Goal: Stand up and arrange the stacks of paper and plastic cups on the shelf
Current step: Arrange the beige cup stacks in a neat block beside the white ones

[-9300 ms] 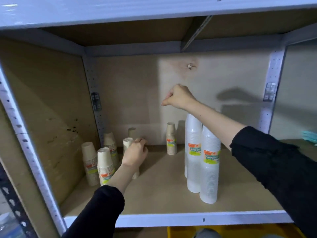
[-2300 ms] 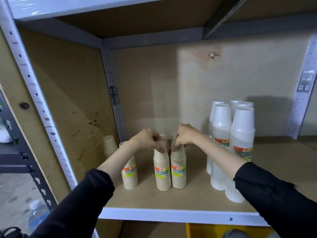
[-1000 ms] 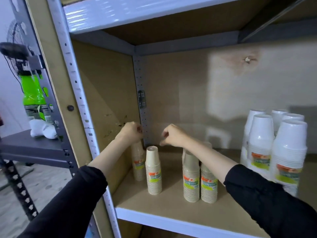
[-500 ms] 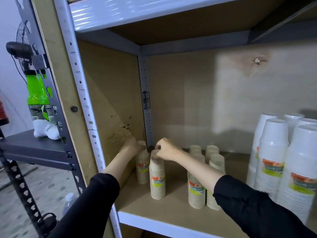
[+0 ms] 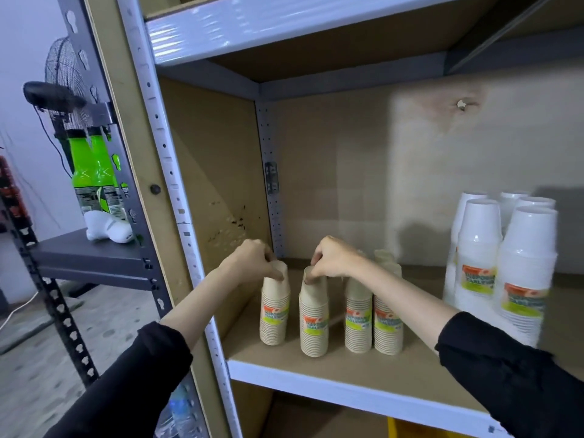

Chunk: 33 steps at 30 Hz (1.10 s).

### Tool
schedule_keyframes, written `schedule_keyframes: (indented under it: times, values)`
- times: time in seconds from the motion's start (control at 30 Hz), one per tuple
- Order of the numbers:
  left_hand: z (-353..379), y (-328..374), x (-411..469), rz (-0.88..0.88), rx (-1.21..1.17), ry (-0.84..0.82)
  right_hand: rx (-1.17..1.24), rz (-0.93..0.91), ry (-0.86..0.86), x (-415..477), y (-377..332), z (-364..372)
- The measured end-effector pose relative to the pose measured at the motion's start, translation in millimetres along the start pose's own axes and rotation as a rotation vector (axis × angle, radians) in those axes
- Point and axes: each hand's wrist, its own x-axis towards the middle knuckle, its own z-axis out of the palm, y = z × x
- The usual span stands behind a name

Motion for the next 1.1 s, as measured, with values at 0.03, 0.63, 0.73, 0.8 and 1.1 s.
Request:
schedule_keyframes:
  times: [0.03, 0.63, 0.73, 0.8, 1.1]
  values:
    - [-1.0, 6.1, -4.0, 0.030, 0.009, -0.015, 0.000, 0.006, -0.003, -5.8, 1.0, -5.3]
    - [35.8, 94.3, -14.3, 0.269, -0.169, -0.166, -0.007, 0.225, 0.031, -62.4, 61.9, -64.4]
    - [40.2, 95.3, -12.1, 0.275, -0.186, -0.149, 0.007, 0.231, 0.040, -62.9, 68.2, -60.8]
    - [42.8, 94.0, -11.1, 0.272, -0.209, -0.134, 0.020, 0.224, 0.049, -63.4, 72.8, -56.6]
    - [58.1, 83.0, -14.0, 0.259, -0.340, -0.145, 0.134, 0.190, 0.119, -73.9, 96.6, -33.2]
